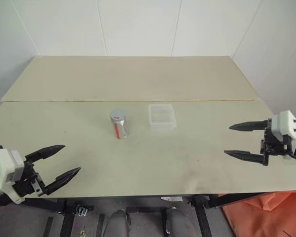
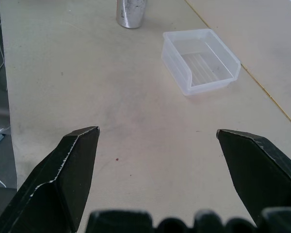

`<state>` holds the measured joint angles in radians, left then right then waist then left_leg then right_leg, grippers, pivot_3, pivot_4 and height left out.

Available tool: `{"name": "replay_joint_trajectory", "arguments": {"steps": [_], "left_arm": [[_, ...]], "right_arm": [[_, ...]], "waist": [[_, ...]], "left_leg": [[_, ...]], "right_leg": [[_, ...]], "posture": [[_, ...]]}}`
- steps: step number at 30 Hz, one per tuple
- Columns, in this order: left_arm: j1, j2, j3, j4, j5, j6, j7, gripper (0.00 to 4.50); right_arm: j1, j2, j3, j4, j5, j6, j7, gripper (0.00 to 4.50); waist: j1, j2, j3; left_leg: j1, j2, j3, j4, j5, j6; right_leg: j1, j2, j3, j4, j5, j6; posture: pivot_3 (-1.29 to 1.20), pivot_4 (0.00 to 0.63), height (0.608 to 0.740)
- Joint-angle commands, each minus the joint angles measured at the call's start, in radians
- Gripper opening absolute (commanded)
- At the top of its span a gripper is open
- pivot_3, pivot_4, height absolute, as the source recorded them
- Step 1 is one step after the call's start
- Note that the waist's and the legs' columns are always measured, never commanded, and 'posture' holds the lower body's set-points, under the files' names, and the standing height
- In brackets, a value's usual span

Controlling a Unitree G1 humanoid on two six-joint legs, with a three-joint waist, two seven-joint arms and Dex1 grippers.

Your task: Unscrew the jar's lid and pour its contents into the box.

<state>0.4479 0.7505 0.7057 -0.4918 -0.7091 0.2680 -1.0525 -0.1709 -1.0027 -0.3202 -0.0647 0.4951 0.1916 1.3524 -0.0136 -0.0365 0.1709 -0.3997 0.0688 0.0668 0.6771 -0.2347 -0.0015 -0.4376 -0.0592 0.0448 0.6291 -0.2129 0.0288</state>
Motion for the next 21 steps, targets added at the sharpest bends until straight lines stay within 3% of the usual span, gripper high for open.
{"name": "replay_joint_trajectory", "arguments": {"steps": [1,8,14,18,21], "left_arm": [[-0.01,-0.005,-0.001,-0.014,-0.002,-0.007,0.009,4.45],[-0.052,-0.056,-0.061,0.0,0.074,-0.066,0.076,4.45],[-0.188,-0.393,-0.303,0.075,0.399,-0.315,0.412,4.45],[-0.227,-0.511,-0.428,0.157,0.549,-0.442,0.517,4.45],[-0.269,-0.544,-0.501,0.226,0.603,-0.483,0.556,4.45]], "right_arm": [[-0.022,-0.004,-0.009,0.0,0.02,-0.001,0.004,4.5],[-0.056,0.006,0.013,0.022,0.012,-0.017,0.006,4.5],[-0.086,0.054,0.058,0.022,0.012,-0.03,-0.005,4.5],[-0.079,0.078,0.067,-0.009,0.019,-0.019,-0.018,4.5],[-0.056,0.097,0.071,-0.063,0.037,0.002,-0.032,4.5]], "waist": [[0.0,0.0,0.0],[0.0,0.0,0.0],[0.002,0.002,-0.002],[0.003,0.002,-0.002],[0.003,0.002,-0.002]], "left_leg": [[0.0,0.0,0.0,0.0,0.0,0.0],[0.0,0.0,0.0,0.0,0.0,0.0],[0.0,-0.001,0.0,0.001,0.0,0.0],[0.0,-0.002,-0.001,0.002,0.0,0.0],[0.001,-0.002,-0.001,0.002,0.0,0.0]], "right_leg": [[0.0,0.0,0.0,0.0,0.0,0.0],[0.0,0.0,0.0,0.0,0.0,0.0],[0.003,0.0,0.001,-0.001,0.002,0.001],[0.005,0.0,0.001,-0.001,0.008,-0.002],[0.005,0.0,0.001,-0.001,0.007,-0.001]], "posture": [[0.0,0.15,0.74],[0.0,0.15,0.74],[0.0,0.15,0.74],[0.0,0.15,0.74],[0.0,0.15,0.74]]}}
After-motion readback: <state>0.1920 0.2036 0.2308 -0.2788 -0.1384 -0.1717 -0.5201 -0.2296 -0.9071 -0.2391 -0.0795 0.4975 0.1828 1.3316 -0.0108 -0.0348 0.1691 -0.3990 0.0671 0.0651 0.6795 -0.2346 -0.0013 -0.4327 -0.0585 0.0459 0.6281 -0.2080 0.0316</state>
